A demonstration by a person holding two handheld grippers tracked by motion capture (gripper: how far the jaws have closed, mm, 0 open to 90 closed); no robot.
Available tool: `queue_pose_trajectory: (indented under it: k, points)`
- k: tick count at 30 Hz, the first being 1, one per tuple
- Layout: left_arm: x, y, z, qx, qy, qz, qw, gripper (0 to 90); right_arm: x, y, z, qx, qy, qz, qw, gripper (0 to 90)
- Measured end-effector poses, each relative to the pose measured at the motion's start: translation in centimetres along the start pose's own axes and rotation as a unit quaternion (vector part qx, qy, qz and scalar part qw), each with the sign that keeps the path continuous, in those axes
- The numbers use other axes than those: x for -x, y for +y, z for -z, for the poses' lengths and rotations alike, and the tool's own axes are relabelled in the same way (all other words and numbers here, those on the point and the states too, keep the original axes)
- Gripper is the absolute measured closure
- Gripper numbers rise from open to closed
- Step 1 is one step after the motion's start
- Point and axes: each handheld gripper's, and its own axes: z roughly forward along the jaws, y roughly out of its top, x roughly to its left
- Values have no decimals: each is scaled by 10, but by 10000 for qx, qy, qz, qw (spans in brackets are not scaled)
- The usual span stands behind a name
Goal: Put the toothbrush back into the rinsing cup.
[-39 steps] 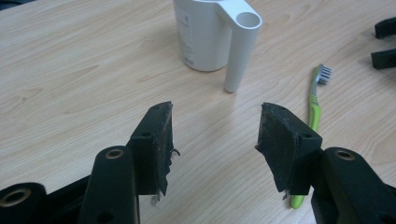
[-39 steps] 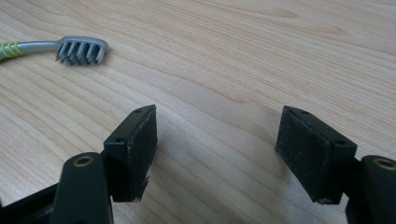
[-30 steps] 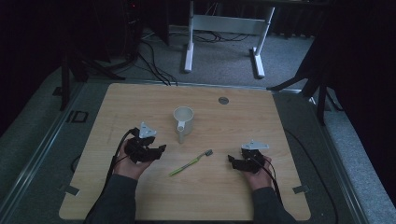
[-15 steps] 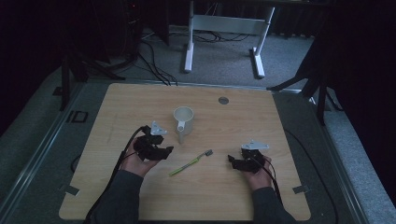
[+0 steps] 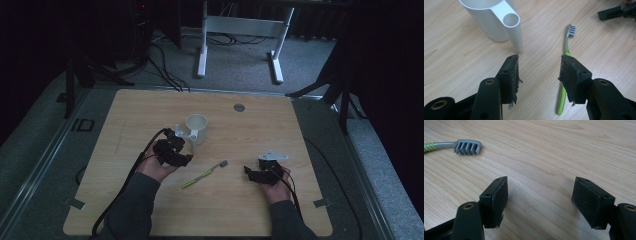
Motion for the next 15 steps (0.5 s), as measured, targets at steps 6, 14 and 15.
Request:
queue_pose_trajectory:
  k: [6,14,15]
  points:
    - [1,14,2,-22,8,-130,9999,505,0,0,0,6,2,7,10000,283]
    - [0,29,10,254,-102,-100,9996,504,0,0,0,6,5,1,10000,284]
    - [1,30,8,189,-128,-126,9997,504,0,0,0,6,5,-1,10000,284]
